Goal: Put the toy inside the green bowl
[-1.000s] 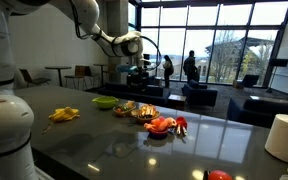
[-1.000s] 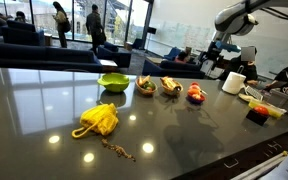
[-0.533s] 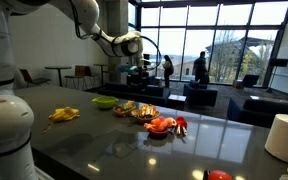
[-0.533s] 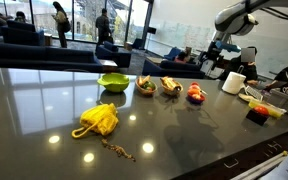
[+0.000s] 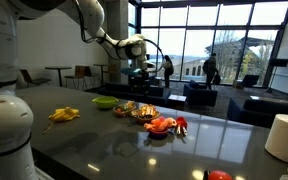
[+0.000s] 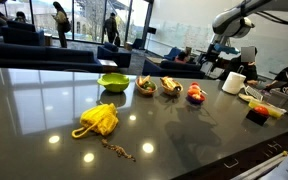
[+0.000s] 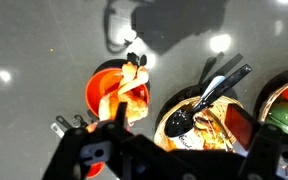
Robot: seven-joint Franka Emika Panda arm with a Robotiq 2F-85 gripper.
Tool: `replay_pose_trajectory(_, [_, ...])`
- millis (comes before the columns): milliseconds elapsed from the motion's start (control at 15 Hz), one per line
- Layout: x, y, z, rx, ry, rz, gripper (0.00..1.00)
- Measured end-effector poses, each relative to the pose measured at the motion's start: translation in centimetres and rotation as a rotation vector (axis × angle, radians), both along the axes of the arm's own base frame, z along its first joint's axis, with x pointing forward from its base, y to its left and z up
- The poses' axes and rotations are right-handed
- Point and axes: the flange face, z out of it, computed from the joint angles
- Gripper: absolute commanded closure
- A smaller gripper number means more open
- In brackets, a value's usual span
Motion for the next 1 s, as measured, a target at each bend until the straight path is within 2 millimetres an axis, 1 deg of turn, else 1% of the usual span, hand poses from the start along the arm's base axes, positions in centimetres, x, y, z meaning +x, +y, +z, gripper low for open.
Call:
replay_pose_trajectory(200, [1.2, -2.2, -1.0, -0.008, 0.002, 0.013, 0.0])
replay_pose_trajectory(333, [1.9, -3.7, -2.1, -0.016, 0.003, 0.016, 0.0])
replay_pose_trajectory(467, [2.5, -4.8, -3.9, -0.02, 0.011, 0.013, 0.0])
replay_pose_trajectory(533, [3.9, -6.0, -6.2, -0.024, 0.016, 0.006, 0.0])
replay_pose_trajectory(1000, [3.9, -5.9, -6.4, -0.023, 0.019, 0.008, 0.0])
